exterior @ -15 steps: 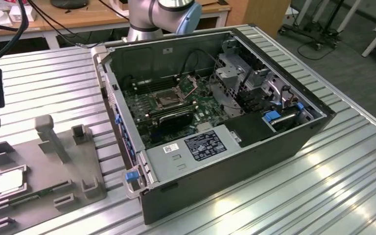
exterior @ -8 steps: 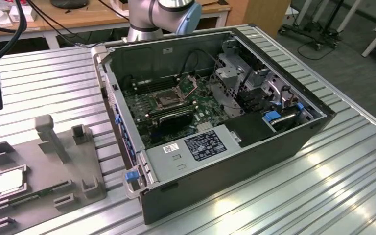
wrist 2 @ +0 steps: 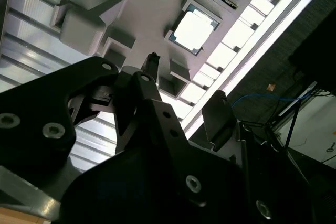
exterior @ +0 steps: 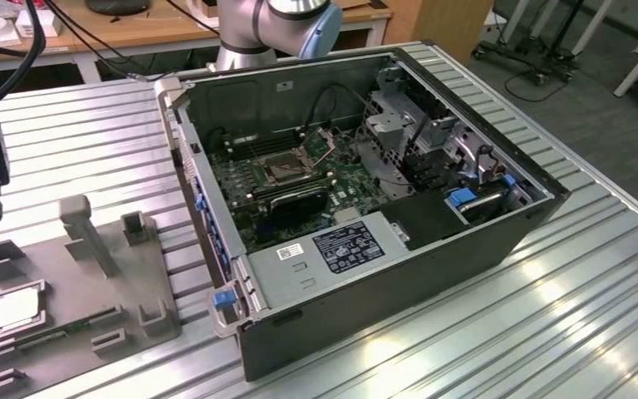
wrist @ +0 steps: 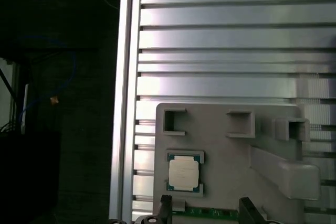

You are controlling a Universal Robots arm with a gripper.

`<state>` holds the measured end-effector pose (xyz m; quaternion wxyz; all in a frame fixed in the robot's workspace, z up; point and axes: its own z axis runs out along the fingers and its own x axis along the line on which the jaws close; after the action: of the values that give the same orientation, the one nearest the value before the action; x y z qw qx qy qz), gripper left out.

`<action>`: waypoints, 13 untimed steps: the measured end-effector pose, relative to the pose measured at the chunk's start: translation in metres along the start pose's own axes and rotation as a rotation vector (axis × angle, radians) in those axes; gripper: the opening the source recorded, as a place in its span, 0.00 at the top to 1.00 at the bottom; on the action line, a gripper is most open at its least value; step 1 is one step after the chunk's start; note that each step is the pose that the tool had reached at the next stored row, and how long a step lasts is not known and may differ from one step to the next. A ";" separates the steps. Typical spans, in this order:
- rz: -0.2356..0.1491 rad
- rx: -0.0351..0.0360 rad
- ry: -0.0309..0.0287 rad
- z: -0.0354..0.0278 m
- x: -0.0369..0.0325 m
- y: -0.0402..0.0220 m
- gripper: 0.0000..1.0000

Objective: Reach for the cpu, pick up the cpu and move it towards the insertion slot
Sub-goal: 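Reach for the cpu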

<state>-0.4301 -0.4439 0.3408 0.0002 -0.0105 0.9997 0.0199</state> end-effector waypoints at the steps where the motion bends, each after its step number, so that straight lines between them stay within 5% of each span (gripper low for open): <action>1: 0.000 -0.0002 0.0001 0.0005 0.0000 -0.0006 0.40; 13: 0.000 -0.0177 -0.0003 0.0153 0.0025 -0.0100 0.40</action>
<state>-0.4324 -0.4533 0.3251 0.0003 -0.0104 0.9995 0.0287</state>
